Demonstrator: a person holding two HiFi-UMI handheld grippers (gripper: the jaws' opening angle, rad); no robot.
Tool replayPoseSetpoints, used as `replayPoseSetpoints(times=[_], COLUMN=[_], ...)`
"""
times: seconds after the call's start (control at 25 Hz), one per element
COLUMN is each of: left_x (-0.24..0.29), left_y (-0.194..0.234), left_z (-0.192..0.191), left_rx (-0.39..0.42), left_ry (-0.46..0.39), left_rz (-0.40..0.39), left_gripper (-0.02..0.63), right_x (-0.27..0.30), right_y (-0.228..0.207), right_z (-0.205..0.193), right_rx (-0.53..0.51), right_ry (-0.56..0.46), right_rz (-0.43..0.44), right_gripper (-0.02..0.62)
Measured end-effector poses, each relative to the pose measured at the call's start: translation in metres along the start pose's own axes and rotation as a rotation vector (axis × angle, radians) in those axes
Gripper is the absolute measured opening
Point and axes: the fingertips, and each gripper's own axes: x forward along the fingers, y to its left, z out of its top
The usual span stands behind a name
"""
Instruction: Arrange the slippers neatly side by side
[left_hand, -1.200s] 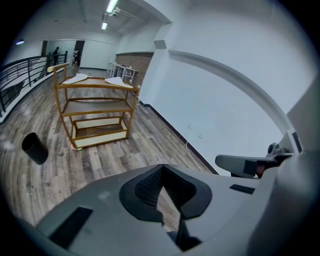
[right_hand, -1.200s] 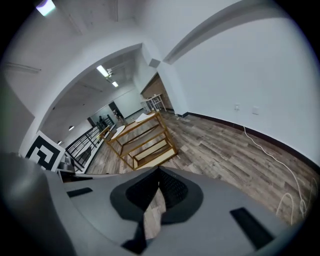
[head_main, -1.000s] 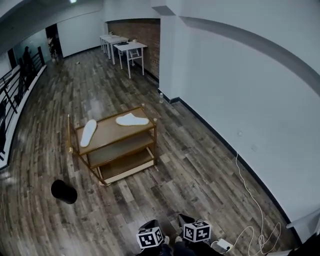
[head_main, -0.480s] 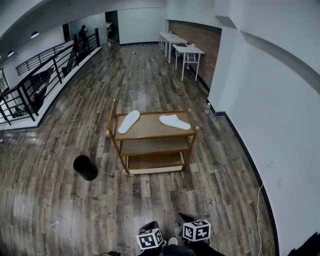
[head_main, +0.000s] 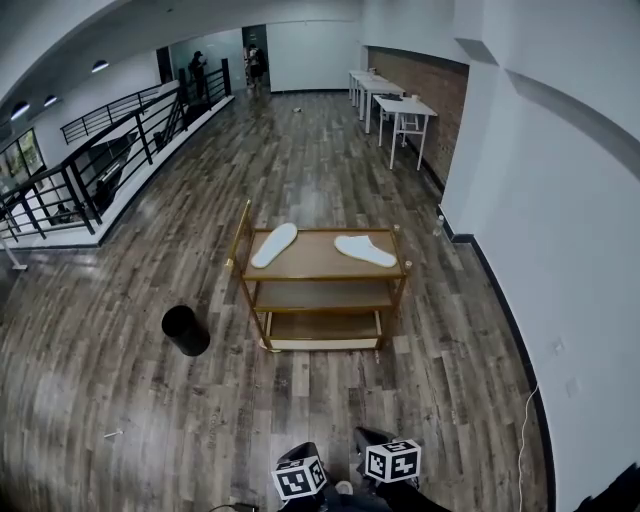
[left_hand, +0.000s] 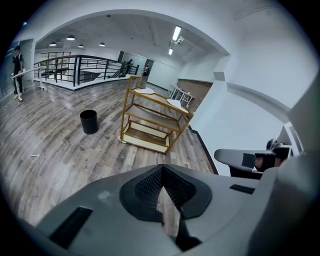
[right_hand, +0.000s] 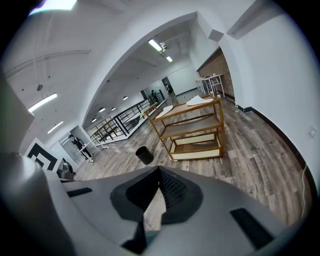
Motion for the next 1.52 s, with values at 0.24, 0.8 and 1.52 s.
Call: replayPoseSetpoints(times=[0.24, 0.8, 1.52], left_x=[0.007, 0.063, 0.159], left_y=[-0.010, -0.020, 0.068], left_z=[0.014, 0.055, 0.228], left_rx=[0.017, 0.050, 0.032], left_ry=[-0.015, 0.014, 0.011], left_rz=[-0.004, -0.053, -0.059], left_gripper=[0.000, 0.000, 0.000], right_x=[0.002, 0.037, 0.191], right_y=[-0.008, -0.045, -0.022], right_z=[0.015, 0.053, 0.179], right_rx=[0.012, 0.046, 0.017], right_ry=[-0.023, -0.038, 0.006], right_rz=[0.003, -0.050, -0.065], right_gripper=[-0.002, -0.002, -0.002])
